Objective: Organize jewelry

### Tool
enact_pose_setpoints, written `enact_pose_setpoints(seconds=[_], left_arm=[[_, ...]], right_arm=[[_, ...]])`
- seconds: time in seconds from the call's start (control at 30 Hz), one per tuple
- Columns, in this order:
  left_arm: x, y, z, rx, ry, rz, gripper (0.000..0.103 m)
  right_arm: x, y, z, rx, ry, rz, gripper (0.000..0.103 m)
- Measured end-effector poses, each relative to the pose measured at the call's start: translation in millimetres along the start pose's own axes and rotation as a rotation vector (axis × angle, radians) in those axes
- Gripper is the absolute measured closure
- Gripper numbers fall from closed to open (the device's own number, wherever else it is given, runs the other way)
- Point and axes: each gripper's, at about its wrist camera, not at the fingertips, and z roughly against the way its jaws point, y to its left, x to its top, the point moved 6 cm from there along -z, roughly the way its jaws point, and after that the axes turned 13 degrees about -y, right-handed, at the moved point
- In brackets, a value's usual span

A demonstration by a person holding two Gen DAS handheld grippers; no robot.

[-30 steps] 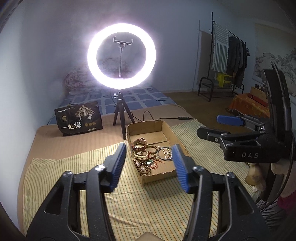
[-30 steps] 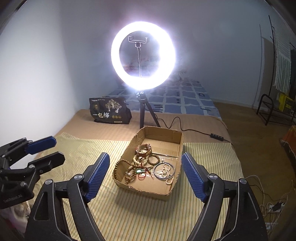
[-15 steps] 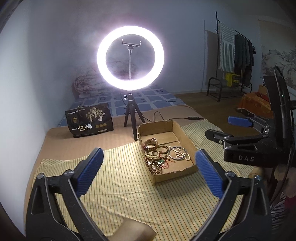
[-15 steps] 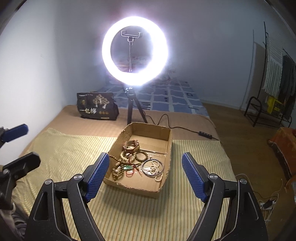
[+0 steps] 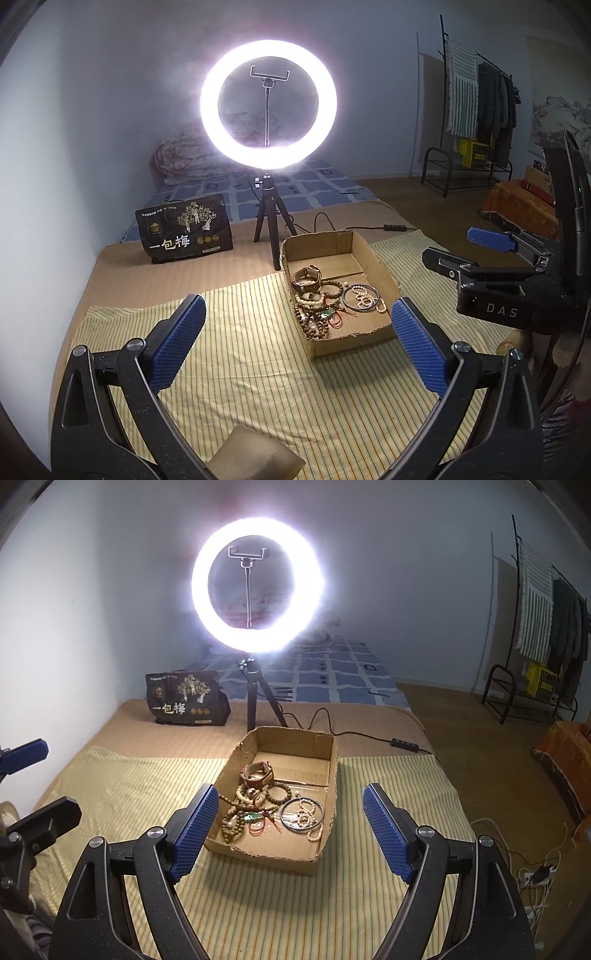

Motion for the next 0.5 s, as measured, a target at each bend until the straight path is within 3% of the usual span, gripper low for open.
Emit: enact_pose_setpoints(seconds=[0.5], left_arm=[[-1.8,3.1,-3.0,0.01,0.009,0.003,0.001]], right_arm=[[-1.5,2.1,-1.3,-0.005,-0.001,0.014,0.023]])
